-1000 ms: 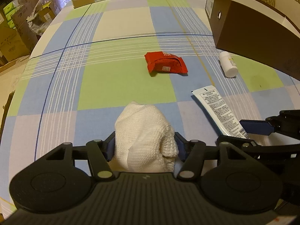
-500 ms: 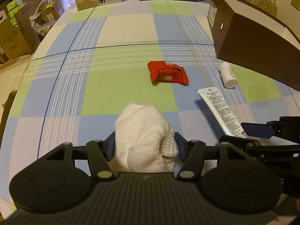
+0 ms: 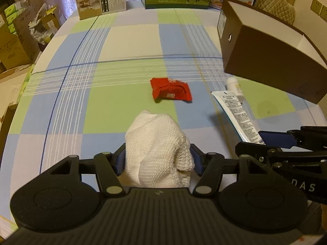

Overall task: Organize objects
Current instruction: 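Carry the towel and white tube with both tools toward the brown box, then lower the towel with the left tool into the box and open it while the right tool lowers the tube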

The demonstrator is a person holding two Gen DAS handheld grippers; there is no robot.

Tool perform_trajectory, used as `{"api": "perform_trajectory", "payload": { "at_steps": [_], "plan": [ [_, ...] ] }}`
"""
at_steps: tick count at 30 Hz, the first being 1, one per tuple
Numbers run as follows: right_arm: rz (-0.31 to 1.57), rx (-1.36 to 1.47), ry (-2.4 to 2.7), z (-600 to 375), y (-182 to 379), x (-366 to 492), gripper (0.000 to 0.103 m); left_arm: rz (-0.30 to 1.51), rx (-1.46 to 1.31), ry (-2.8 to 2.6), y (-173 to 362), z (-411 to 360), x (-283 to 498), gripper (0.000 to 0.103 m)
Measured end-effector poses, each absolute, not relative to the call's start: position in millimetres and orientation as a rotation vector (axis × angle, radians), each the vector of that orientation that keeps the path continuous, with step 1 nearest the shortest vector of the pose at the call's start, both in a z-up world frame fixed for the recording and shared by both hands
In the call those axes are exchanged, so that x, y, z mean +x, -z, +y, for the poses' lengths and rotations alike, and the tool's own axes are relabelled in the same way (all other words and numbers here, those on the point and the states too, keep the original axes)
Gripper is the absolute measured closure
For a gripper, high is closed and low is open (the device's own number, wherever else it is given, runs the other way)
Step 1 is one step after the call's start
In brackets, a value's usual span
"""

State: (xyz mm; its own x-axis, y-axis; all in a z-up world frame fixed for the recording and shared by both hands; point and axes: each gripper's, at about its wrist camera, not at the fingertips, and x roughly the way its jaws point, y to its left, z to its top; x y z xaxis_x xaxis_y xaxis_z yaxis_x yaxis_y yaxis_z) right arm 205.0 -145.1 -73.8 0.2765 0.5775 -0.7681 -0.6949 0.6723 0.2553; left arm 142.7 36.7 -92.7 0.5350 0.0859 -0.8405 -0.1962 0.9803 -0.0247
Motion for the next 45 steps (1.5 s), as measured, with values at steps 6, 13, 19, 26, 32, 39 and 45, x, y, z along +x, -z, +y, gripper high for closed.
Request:
{"api": "perform_trajectory", "payload": {
  "at_steps": [6, 13, 19, 26, 32, 39, 45],
  "plan": [
    [0.932, -0.061, -0.846, -160.5, 48.7, 213.6, 0.067, 0.921, -0.113, -0.144, 61.8, 28.5, 146.4, 0.045],
    [0.857, 0.025, -0.800, -185.8, 10.8, 229.3, 0.067, 0.857, -0.099, -0.084, 28.1, 7.2, 168.8, 0.045],
    [0.815, 0.101, -0.732, -220.0, -10.9, 249.6, 0.067, 0.813, -0.061, -0.013, 7.6, -21.2, 192.2, 0.045],
    [0.777, 0.116, -0.664, -260.5, -36.9, 278.1, 0.067, 0.781, -0.022, 0.060, -7.3, -49.0, 223.2, 0.045],
    [0.742, 0.039, -0.653, -281.8, -63.4, 307.3, 0.067, 0.761, 0.043, 0.118, -20.7, -71.6, 259.7, 0.045],
    [0.746, -0.006, -0.613, -295.4, -70.7, 355.0, 0.067, 0.748, 0.119, 0.167, -28.2, -92.8, 314.0, 0.044],
    [0.792, -0.004, -0.577, -302.4, -58.7, 398.4, 0.067, 0.779, 0.148, 0.192, -20.4, -108.0, 360.9, 0.044]
  ]
}}
